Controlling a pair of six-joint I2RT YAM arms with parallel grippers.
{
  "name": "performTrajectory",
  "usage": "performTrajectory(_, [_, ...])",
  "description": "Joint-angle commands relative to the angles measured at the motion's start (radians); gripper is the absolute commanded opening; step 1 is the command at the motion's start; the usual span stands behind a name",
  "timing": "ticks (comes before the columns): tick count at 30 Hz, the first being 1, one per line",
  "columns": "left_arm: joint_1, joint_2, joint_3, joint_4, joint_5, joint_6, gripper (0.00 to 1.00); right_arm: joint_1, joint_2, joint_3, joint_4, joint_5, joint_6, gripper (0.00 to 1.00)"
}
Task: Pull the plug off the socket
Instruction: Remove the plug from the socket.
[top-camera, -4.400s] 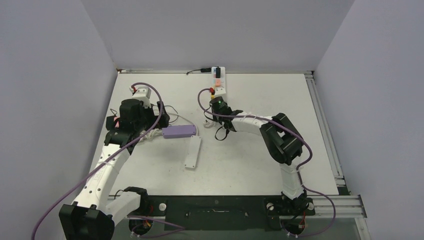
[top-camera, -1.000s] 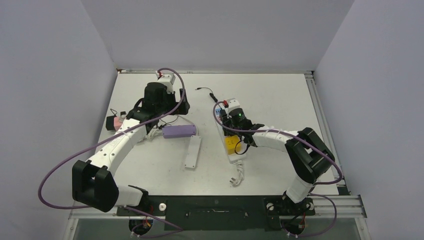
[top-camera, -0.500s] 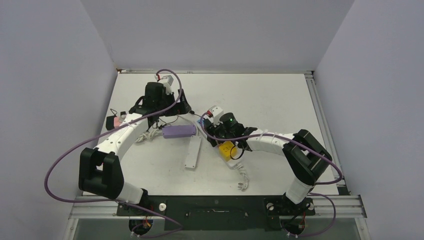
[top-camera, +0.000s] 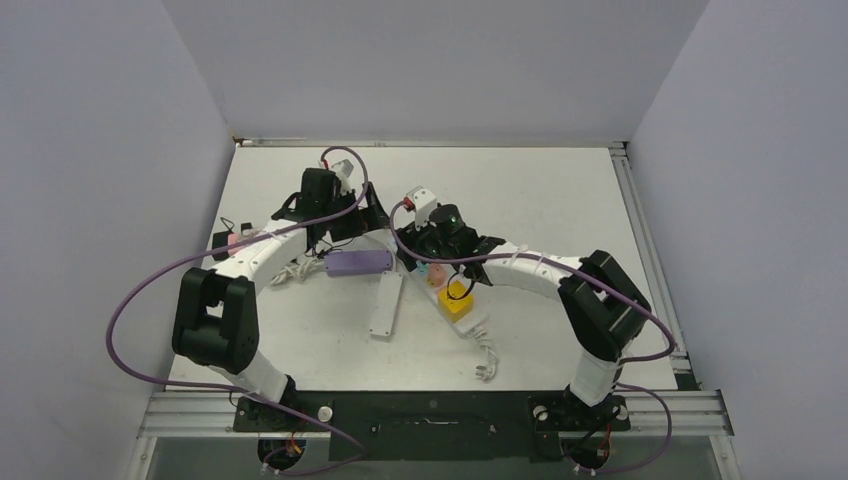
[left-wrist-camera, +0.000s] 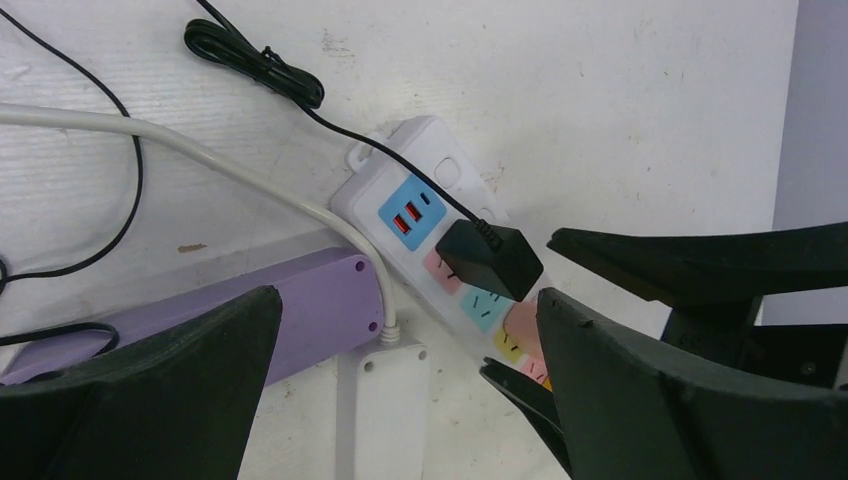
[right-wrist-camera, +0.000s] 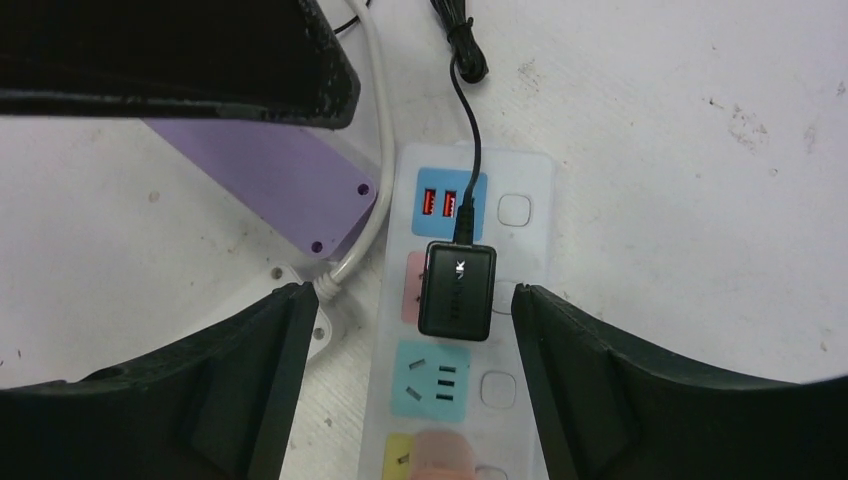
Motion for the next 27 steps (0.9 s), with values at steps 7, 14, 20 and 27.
performTrajectory(7, [0.018,0.012,-0.002,0.069,0.051,-0.056,0.97,0.001,0.126,0.100,0.038,0.092,-0.042,0.64])
performTrajectory(14, [0.017,0.014,0.001,0.063,0.052,-0.050,0.98,-0.006,0.153,0.080,0.082,0.130,-0.042,0.42])
performTrajectory(20, [0.007,0.043,0.009,0.057,0.058,-0.049,0.96,-0.009,0.166,0.063,0.101,0.169,-0.028,0.13])
performTrajectory(27, [-0.040,0.124,0.035,0.035,0.076,-0.052,0.80,-0.089,0.160,0.016,0.154,0.019,0.077,0.05])
